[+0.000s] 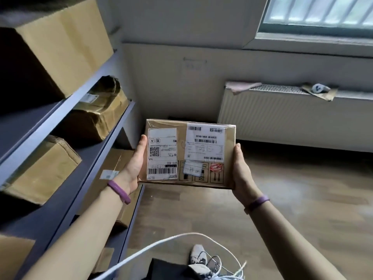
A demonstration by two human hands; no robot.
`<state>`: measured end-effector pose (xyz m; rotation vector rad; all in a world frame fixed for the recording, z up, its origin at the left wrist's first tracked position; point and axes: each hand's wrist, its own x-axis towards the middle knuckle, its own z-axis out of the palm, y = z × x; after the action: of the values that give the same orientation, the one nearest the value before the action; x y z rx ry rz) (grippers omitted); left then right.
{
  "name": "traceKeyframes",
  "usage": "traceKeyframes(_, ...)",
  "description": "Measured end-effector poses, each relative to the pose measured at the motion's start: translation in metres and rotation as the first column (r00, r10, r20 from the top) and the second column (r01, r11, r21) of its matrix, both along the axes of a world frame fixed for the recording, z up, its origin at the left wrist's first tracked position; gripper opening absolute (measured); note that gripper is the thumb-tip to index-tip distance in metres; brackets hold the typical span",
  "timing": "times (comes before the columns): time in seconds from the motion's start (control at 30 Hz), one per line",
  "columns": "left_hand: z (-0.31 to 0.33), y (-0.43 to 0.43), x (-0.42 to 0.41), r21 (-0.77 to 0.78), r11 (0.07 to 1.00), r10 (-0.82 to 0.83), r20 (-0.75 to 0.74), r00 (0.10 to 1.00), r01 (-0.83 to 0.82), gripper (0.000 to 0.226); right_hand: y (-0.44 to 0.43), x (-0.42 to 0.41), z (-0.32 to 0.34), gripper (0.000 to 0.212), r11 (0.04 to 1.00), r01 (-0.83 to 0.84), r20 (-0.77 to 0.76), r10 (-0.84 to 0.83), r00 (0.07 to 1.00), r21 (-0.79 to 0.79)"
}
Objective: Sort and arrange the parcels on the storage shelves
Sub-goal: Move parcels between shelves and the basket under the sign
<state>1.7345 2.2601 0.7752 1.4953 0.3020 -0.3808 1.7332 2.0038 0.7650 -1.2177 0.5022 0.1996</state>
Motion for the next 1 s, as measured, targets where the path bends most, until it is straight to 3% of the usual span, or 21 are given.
traceKeyframes(0.3,0.005,-0.014,0.180,0.060,0.997,0.045,-0.021,0.999,-0.043,0.054,-0.012,0.183,0.009,0.052,0.999,-0.003,-0.002,0.003,1.000,-0.046)
traceKeyframes(0.43,-0.007,-0.010,0.265,0.017,0.999,0.045,-0.041,0.998,-0.045,0.058,-0.010,0.268,-0.004,0.054,0.998,-0.009,-0.015,0.008,1.000,-0.064)
traceKeyframes(0.6,-0.034,0.001,0.397,-0.030,0.999,0.030,-0.048,0.998,-0.031,0.064,0.000,0.397,-0.031,0.055,0.994,0.001,-0.036,-0.005,0.999,-0.107)
traceKeyframes(0.77,-0.062,0.009,0.534,0.059,0.997,-0.039,-0.118,0.992,0.046,0.068,0.008,0.523,-0.071,0.055,0.992,0.034,-0.092,-0.046,0.995,-0.120)
traceKeyframes(1.0,-0.133,-0.004,0.679,0.032,0.993,-0.102,-0.254,0.962,0.113,0.061,0.001,0.653,-0.153,0.061,0.993,0.068,-0.194,-0.086,0.977,-0.096)
